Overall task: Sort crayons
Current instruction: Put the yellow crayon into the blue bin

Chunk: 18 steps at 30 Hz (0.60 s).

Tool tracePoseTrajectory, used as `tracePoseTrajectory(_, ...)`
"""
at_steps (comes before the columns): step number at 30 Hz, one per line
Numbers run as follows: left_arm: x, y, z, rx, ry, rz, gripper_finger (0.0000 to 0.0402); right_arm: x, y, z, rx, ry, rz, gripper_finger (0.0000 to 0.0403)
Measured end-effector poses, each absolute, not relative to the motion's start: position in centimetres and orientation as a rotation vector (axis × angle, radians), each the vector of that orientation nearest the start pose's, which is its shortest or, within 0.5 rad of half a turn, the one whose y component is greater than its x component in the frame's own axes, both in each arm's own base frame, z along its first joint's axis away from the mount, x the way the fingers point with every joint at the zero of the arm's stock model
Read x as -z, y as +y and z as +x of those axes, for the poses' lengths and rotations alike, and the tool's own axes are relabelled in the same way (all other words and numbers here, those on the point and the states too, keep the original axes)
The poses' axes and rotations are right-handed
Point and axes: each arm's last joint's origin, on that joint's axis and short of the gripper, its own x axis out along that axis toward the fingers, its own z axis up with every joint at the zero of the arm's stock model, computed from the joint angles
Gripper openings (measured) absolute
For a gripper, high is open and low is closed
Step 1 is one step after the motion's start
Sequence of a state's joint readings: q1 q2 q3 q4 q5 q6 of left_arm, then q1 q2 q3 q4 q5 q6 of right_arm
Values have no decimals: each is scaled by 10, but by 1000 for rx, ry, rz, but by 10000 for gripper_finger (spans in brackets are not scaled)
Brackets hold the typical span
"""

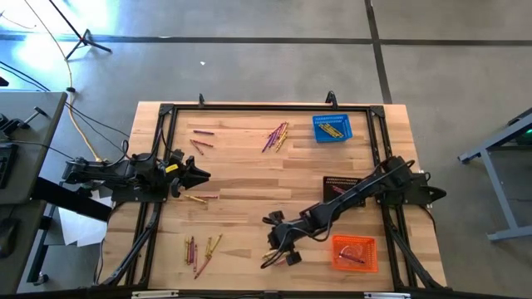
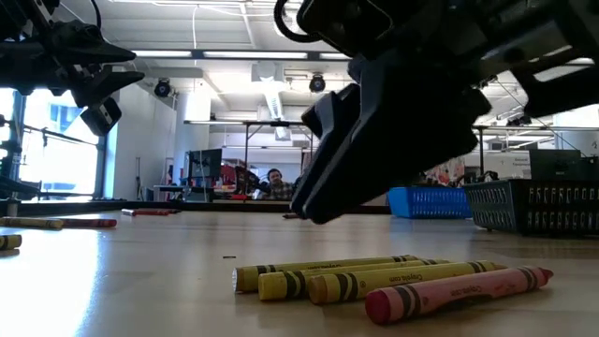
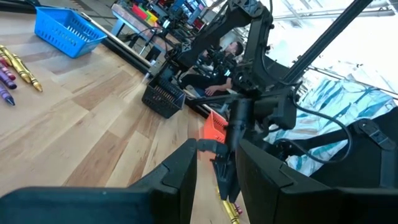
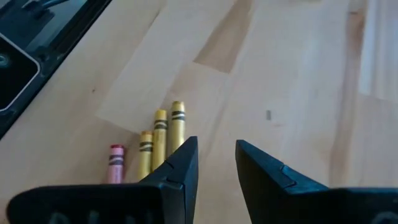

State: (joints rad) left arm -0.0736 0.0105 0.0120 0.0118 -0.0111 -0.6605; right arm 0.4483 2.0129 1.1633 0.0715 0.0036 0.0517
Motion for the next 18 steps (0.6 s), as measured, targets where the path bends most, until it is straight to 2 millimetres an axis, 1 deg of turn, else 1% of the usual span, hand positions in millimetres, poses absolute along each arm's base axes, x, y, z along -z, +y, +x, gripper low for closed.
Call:
tracePoseTrajectory(10,-168,-7,97,65,7,-661,99,-128,188,363,-442,775,-134,94)
tracePoseTrajectory(14,-168,-7,97,65,8,-661,99,-128,189,363,-442,780,-136,94)
tracePoseTrajectory(18,-168,-7,97,65,8,-661,99,-121,188,361,-440,822,-145,94)
